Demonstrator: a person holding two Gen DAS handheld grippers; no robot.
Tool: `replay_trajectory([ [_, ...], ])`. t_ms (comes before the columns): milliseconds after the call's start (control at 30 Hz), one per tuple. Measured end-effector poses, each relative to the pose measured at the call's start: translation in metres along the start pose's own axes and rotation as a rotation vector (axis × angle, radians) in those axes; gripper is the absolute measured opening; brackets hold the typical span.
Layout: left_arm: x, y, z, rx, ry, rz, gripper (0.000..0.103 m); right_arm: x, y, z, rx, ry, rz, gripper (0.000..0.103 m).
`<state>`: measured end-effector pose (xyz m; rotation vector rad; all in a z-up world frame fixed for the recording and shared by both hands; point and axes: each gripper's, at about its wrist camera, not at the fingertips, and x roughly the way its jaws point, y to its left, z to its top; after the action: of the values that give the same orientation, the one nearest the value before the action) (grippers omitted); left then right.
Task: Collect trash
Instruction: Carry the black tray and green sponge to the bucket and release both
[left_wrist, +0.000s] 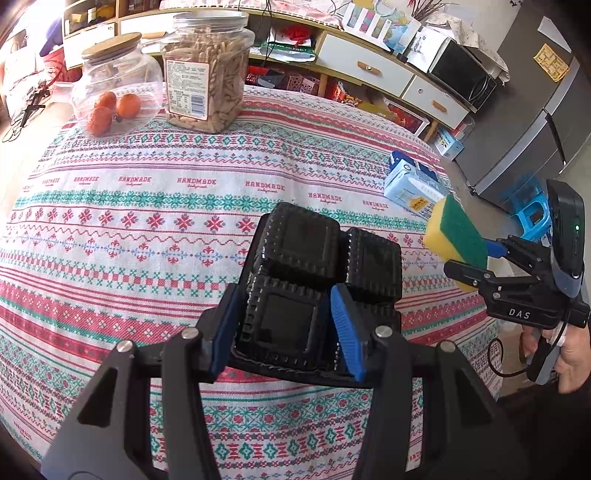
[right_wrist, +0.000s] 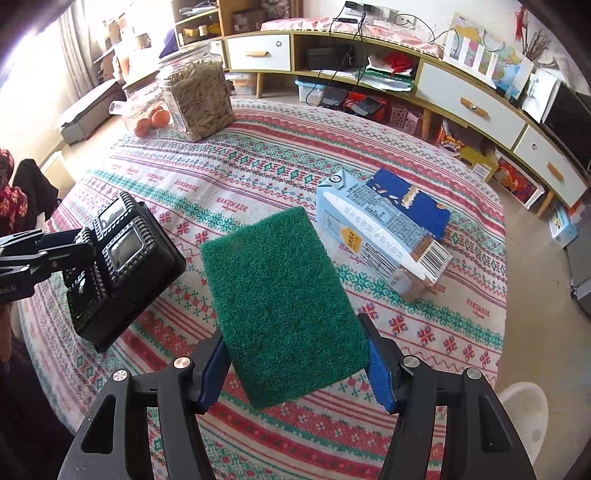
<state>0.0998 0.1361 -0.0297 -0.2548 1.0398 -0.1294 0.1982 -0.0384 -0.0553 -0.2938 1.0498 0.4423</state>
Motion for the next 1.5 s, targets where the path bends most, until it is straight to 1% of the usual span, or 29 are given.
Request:
replay_trajectory([
  [133, 0.001, -0.017, 0.003, 0.024, -0.007, -0.013, 0.052, -0.015, -0.016, -0.017, 0.039, -0.001, -0.011, 0.065],
  [367, 0.009, -0.05, 0.006, 0.067, -0.008, -0.039, 0.052, -0.043, -0.064, -0.051, 0.147, -0.01, -0.05, 0.065],
  [667, 0.026, -0.097, 0.004, 0.107, 0.028, -0.099, 0.052, -0.075, -0.126, -0.104, 0.277, -0.014, -0.097, 0.065],
  [933, 0.038, -0.146, -0.002, 0.193, 0.044, -0.105, 0.052, -0.093, -0.171, -0.154, 0.382, 0.001, -0.141, 0.065],
  [1133, 0.052, -0.193, -0.005, 0.259, 0.06, -0.123, 0.052, -0.11, -0.204, -0.189, 0.484, 0.01, -0.192, 0.065],
  [1333, 0.073, -0.251, -0.006, 0.322, 0.077, -0.14, 0.052, -0.129, -0.227, -0.215, 0.567, -0.012, -0.196, 0.065],
  [1500, 0.089, -0.298, -0.009, 0.377, 0.087, -0.146, 0.052, -0.137, -0.24, -0.232, 0.594, -0.016, -0.207, 0.065],
])
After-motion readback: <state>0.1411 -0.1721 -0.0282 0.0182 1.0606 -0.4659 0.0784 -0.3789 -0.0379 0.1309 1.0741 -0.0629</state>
